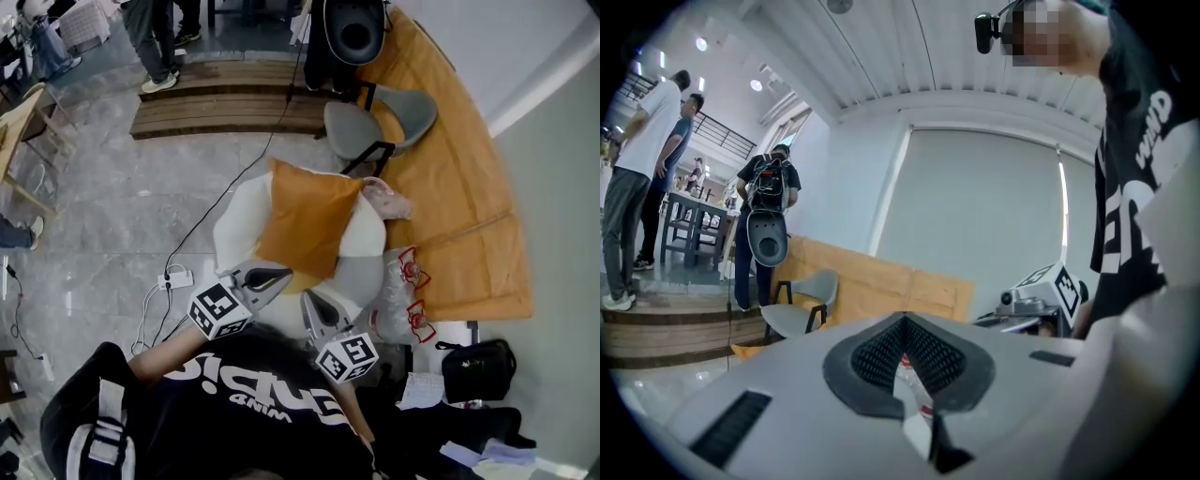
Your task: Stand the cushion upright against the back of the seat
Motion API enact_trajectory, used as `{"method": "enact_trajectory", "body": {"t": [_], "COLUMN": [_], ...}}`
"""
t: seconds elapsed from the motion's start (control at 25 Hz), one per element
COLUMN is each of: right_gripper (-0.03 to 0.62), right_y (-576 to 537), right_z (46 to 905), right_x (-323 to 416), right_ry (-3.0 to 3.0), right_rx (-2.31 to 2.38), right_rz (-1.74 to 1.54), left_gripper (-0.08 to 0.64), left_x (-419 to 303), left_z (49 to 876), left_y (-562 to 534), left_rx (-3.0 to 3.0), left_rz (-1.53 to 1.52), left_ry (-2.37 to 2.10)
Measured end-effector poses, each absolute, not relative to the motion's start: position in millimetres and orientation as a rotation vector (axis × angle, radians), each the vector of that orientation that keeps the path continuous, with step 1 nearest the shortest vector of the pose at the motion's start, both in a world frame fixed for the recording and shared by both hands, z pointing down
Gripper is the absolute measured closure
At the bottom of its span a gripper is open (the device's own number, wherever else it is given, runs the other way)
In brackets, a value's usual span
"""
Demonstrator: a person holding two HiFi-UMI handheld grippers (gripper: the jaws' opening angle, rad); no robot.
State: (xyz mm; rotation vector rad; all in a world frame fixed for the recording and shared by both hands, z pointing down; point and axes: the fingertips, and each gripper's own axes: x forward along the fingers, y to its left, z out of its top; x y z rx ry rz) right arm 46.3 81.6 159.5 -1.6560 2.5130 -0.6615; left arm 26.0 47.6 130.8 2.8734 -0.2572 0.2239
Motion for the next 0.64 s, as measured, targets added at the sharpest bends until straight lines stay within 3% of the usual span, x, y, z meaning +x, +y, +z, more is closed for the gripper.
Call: {"method": "enact_trajectory", "body": {"t": [0.64], "right_gripper": [0.572], "right_y": [85.1], "right_z": [161.9], "right_x": [43.9], "right_ry": [2.513], "right_rx": [-1.668], "right_rz": [-0.673], "left_gripper": [0.554], "left_x": [21.4], "left_z": [133.2], "left_y": [52.7], "left_rx": [2.859], "left_rz": [0.223], "left_ry": [-0.254]}}
